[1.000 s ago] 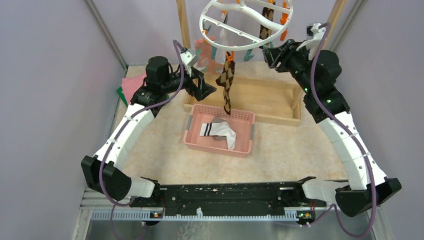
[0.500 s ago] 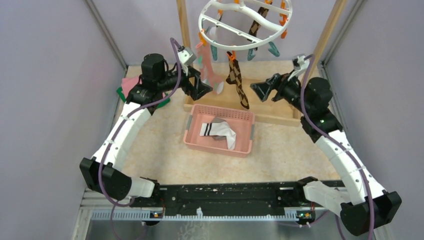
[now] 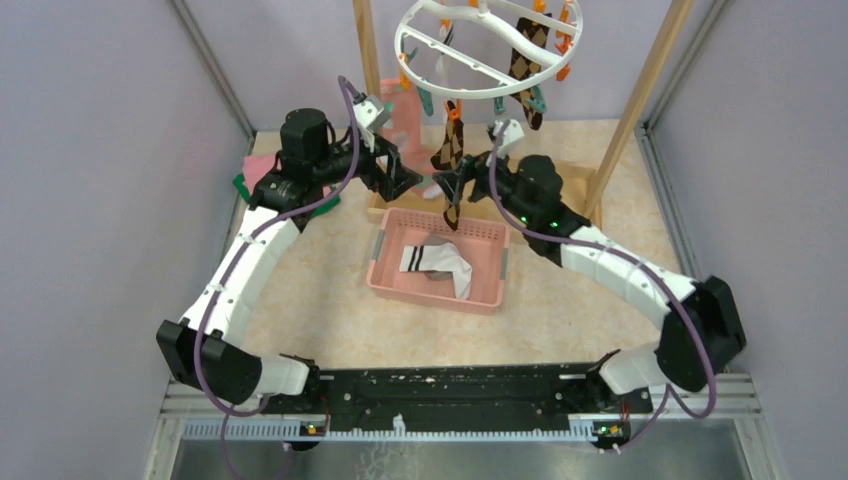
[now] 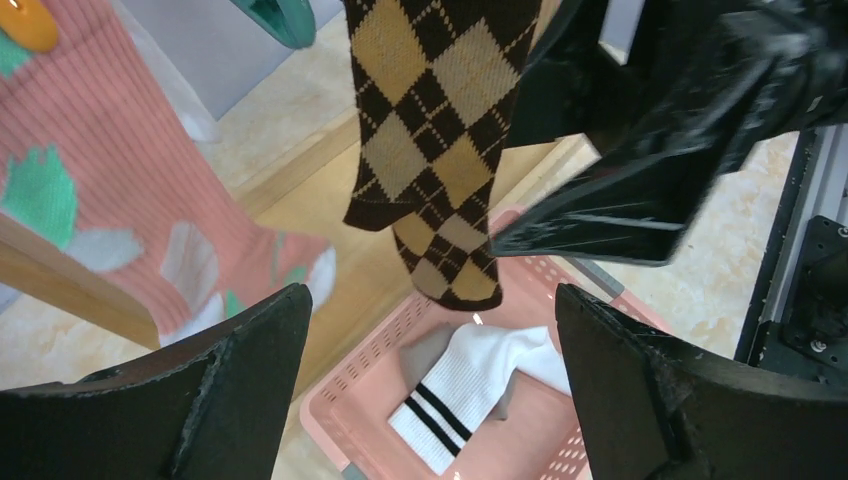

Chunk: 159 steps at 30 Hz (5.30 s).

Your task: Remove the socks clipped to the hanger

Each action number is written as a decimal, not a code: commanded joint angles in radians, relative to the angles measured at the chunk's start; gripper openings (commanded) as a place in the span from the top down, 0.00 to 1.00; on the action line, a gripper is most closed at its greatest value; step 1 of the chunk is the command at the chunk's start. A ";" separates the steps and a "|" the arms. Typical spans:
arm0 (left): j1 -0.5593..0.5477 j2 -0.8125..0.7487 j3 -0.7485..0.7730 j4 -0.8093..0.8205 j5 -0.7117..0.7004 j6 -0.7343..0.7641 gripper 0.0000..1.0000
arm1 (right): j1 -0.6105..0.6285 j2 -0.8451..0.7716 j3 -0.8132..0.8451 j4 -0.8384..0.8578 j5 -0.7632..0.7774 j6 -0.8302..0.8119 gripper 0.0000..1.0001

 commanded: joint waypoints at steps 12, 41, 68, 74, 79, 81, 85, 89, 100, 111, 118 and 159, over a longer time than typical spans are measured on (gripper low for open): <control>0.005 -0.074 -0.018 -0.016 -0.004 -0.041 0.07 | 0.041 0.019 0.079 0.197 0.140 0.150 1.00; -0.128 -0.083 -0.054 -0.029 0.125 -0.065 0.08 | -0.224 -0.122 -0.036 0.194 -0.505 0.592 1.00; -0.130 0.094 0.033 0.138 0.352 -0.092 0.63 | -0.133 -0.087 0.014 0.194 -0.514 0.631 0.88; -0.129 0.093 0.041 0.130 0.322 -0.107 1.00 | -0.134 -0.073 0.077 0.038 -0.474 0.528 0.55; -0.132 0.062 0.001 0.121 0.284 -0.081 1.00 | -0.133 -0.089 0.162 -0.165 -0.330 0.348 0.17; -0.135 0.053 -0.014 0.110 0.272 -0.082 1.00 | -0.130 -0.097 0.208 -0.224 -0.251 0.286 0.09; -0.138 0.040 -0.048 0.105 0.276 -0.079 1.00 | -0.129 -0.070 0.288 -0.259 -0.182 0.234 0.03; -0.145 0.030 -0.053 0.095 0.279 -0.079 1.00 | -0.128 -0.025 0.360 -0.256 -0.184 0.218 0.05; -0.154 0.016 -0.048 0.070 0.263 -0.079 1.00 | -0.128 0.047 0.437 -0.162 -0.141 0.253 0.18; -0.162 0.017 -0.062 0.048 0.231 -0.083 1.00 | -0.128 0.052 0.431 -0.056 -0.110 0.293 0.51; -0.165 0.019 -0.073 0.035 0.149 -0.067 1.00 | -0.128 0.041 0.433 -0.073 -0.116 0.289 0.85; 0.178 -0.061 -0.009 -0.407 0.067 0.158 0.01 | -0.008 -0.197 0.008 -0.147 0.149 0.111 0.03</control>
